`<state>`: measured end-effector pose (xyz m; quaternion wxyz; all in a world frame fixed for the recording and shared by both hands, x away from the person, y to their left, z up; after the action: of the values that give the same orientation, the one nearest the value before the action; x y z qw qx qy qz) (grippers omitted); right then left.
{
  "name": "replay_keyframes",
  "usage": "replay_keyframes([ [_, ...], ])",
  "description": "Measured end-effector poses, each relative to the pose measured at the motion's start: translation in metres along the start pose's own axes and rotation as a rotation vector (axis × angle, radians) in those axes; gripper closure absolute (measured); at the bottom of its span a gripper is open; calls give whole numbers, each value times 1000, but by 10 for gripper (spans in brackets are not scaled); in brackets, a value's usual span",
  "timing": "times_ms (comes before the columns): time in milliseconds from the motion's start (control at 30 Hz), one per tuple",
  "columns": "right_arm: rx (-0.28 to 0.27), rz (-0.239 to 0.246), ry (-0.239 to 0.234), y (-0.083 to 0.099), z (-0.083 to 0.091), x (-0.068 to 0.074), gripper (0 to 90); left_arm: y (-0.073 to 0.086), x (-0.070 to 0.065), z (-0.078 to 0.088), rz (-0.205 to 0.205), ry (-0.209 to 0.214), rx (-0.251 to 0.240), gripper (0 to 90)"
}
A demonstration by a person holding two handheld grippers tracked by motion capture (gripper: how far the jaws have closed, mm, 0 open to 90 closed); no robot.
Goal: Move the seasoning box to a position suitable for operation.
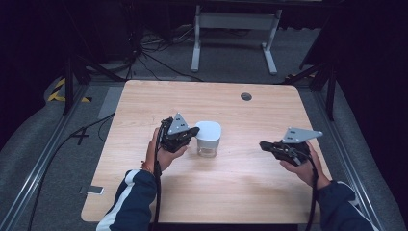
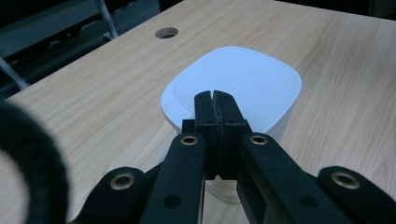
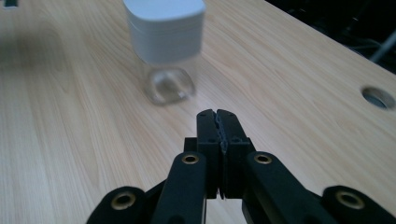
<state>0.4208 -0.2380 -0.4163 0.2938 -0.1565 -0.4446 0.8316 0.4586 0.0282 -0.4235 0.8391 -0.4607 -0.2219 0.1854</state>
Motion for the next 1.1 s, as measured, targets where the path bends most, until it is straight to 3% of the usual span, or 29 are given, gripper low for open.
replay_keyframes([
  [400, 72, 74, -66, -38, -61, 27, 893, 0, 2, -1, -11, 6, -12, 899],
  [600, 87, 94, -74, -49, -68, 32, 894, 1, 2, -1, 7, 13, -22, 899],
  [1100, 129, 119, -83, -50, -85, 38, 896, 2, 2, 0, 10, 22, -35, 900],
])
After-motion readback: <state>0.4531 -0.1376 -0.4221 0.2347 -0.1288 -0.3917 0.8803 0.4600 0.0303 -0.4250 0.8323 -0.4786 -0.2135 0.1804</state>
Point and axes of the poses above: each handheld gripper's, and its own axes: z roughly backward along the jaws, y roughly out of its underside, x roughly to its left, the point moved 8 cm from there along -z, roughly forward along the jaws, and after that the axes turned 8 degrees about -z, right-handed, at the moved point
